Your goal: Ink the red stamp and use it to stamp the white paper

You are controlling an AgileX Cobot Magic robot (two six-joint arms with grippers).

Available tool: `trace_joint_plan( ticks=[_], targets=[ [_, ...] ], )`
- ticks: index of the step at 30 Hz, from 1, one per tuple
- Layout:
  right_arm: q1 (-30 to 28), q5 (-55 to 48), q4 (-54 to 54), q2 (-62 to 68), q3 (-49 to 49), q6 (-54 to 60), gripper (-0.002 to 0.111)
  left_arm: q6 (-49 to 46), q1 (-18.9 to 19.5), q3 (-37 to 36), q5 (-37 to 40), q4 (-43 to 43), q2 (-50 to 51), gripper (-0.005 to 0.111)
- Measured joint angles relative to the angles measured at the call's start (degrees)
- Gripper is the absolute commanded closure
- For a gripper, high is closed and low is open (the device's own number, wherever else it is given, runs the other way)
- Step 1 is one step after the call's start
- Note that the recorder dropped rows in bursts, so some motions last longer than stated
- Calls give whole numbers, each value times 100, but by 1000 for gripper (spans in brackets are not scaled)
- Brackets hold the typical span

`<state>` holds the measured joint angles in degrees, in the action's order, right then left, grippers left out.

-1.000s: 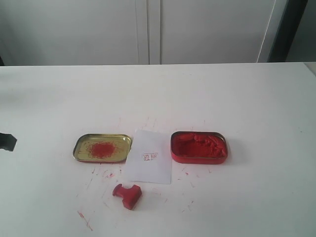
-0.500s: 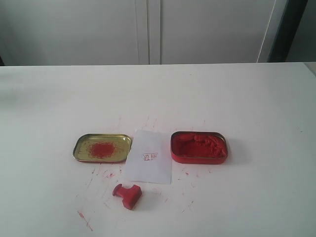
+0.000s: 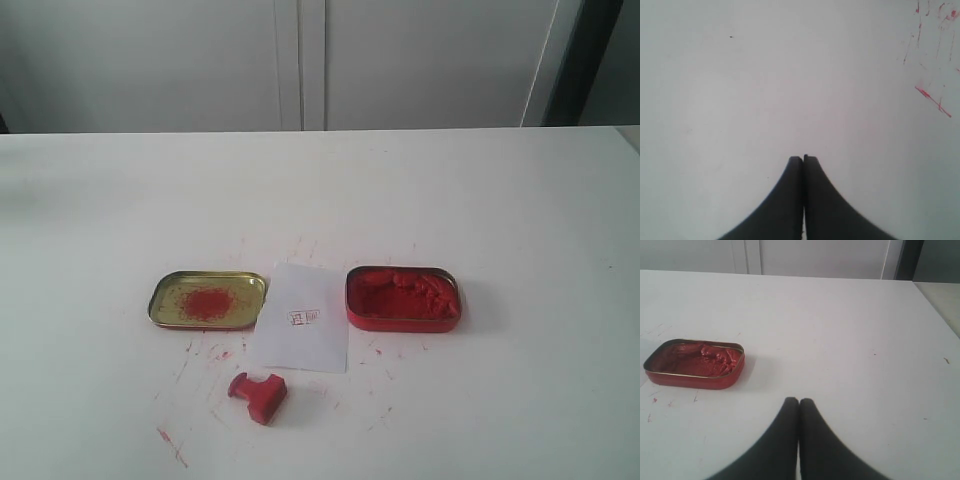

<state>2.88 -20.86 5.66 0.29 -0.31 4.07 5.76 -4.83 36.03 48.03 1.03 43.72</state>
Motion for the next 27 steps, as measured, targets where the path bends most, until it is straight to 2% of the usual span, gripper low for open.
trace_joint_plan(
  ticks=[18,27],
  targets=[
    [0,0,0,0,0,0,108,-37,0,0,-46,-4,-43,107],
    [0,0,0,0,0,0,108,-37,0,-115,-211,-27,-836,107]
  ],
)
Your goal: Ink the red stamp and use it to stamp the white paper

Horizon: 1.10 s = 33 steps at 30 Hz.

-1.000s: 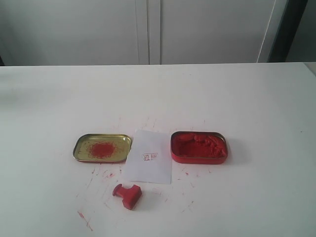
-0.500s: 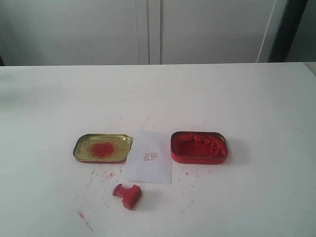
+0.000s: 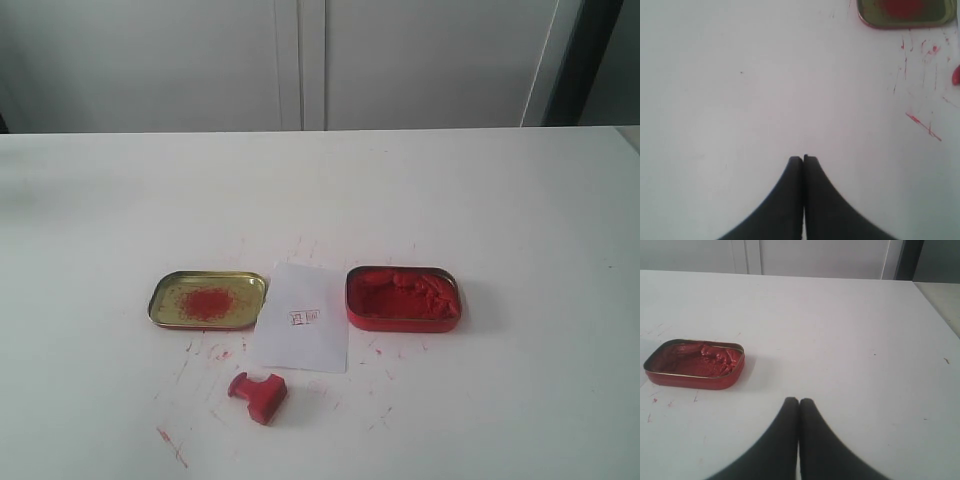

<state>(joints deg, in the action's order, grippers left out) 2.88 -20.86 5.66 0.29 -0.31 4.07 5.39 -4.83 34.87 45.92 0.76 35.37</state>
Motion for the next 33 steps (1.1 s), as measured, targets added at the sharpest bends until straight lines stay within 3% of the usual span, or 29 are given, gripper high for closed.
trace_joint_plan(
  ticks=[22,33],
  targets=[
    [0,0,0,0,0,0,108,-9,0,-1685,-1696,-13,-1770,107],
    [0,0,0,0,0,0,108,-9,0,-2344,-2094,-13,-2412,107]
  ],
)
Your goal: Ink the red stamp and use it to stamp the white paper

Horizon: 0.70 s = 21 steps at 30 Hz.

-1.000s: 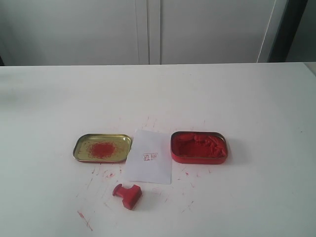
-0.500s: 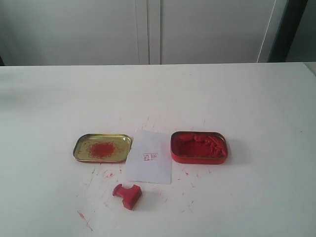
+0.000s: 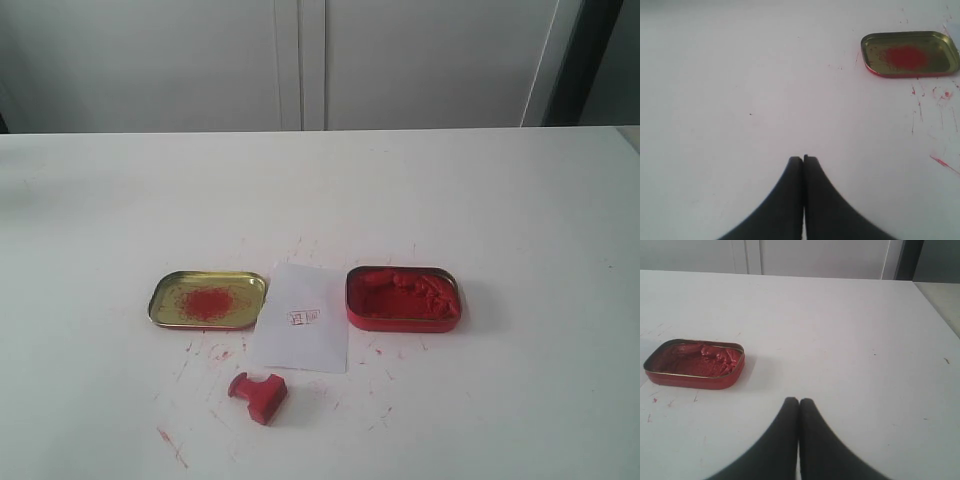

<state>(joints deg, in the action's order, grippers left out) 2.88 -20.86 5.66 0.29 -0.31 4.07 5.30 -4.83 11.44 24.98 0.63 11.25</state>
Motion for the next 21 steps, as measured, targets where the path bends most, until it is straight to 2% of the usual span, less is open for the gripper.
trace_joint_plan(
  ticks=[14,21],
  targets=[
    [0,0,0,0,0,0,108,0,0,-711,-311,0,-982,107],
    [0,0,0,0,0,0,108,0,0,-1043,-392,0,-1099,107]
  ],
)
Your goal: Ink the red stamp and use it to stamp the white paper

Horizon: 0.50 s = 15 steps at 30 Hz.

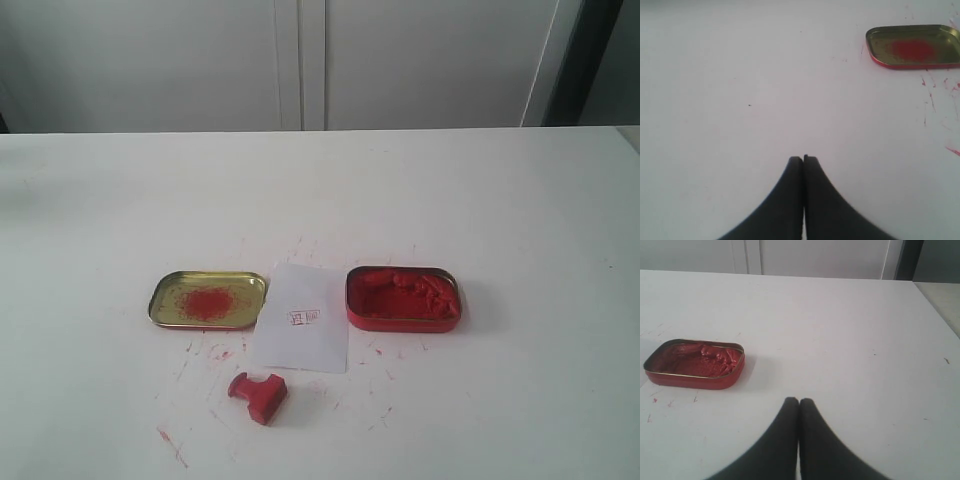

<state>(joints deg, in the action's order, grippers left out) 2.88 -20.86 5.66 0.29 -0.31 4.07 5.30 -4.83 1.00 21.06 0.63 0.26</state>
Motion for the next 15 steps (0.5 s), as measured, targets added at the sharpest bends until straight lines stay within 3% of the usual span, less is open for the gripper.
trace_joint_plan(
  ticks=[15],
  targets=[
    [0,0,0,0,0,0,108,0,334,-23,-104,0,0,107]
  ],
)
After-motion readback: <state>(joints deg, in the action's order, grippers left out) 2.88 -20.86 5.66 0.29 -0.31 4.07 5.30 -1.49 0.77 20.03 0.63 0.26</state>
